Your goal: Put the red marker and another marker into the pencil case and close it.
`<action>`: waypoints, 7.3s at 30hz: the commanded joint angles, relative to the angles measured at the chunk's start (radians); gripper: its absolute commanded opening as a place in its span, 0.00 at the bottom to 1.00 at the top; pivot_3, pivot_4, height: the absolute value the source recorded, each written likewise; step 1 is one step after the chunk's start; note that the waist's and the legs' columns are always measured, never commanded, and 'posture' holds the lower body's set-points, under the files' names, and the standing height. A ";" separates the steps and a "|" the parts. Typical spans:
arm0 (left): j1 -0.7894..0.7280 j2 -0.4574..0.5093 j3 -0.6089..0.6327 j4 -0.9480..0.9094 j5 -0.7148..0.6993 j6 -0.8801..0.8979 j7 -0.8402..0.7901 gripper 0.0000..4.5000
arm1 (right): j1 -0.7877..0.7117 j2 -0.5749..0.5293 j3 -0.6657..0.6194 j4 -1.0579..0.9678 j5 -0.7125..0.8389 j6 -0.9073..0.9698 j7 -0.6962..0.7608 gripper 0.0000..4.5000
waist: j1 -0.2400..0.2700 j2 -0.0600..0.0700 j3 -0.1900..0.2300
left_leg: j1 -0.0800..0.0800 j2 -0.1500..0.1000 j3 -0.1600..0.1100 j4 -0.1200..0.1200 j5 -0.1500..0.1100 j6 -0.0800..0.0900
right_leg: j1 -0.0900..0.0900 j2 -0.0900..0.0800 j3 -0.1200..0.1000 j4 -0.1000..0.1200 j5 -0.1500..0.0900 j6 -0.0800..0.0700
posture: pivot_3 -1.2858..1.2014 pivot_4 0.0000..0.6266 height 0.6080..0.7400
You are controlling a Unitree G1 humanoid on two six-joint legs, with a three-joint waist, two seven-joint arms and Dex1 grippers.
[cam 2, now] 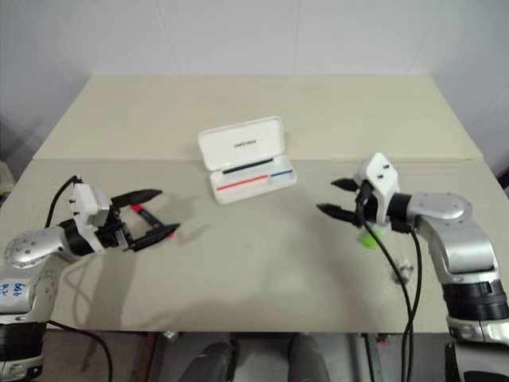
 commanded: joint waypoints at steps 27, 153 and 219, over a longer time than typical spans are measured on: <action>-0.585 -0.109 -0.311 0.518 0.185 0.010 -0.151 1.00 | 0.131 0.163 -0.075 -0.316 0.081 0.045 -0.268 0.77 | 0.021 0.000 0.000 | 0.001 0.001 0.000 0.003 0.000 -0.001 | 0.000 0.003 0.000 0.003 0.001 0.000 | 0.52 0.24 1.00; -0.221 -0.118 -0.545 -0.435 0.467 0.266 -0.078 0.99 | 0.301 -0.060 -0.197 -0.302 0.188 -0.026 -0.008 0.78 | 0.028 -0.004 0.002 | -0.001 0.002 0.001 0.014 -0.001 0.002 | 0.005 0.003 0.001 0.002 0.004 0.002 | 0.52 0.24 1.00; -0.911 0.091 -0.543 1.233 0.732 -0.570 -0.463 0.14 | 0.264 -0.085 -0.170 -0.195 0.184 -0.134 0.133 0.78 | 0.016 -0.003 0.003 | 0.001 0.013 0.004 0.018 -0.005 -0.004 | 0.001 0.016 0.002 0.013 0.004 -0.004 | 0.52 0.24 1.00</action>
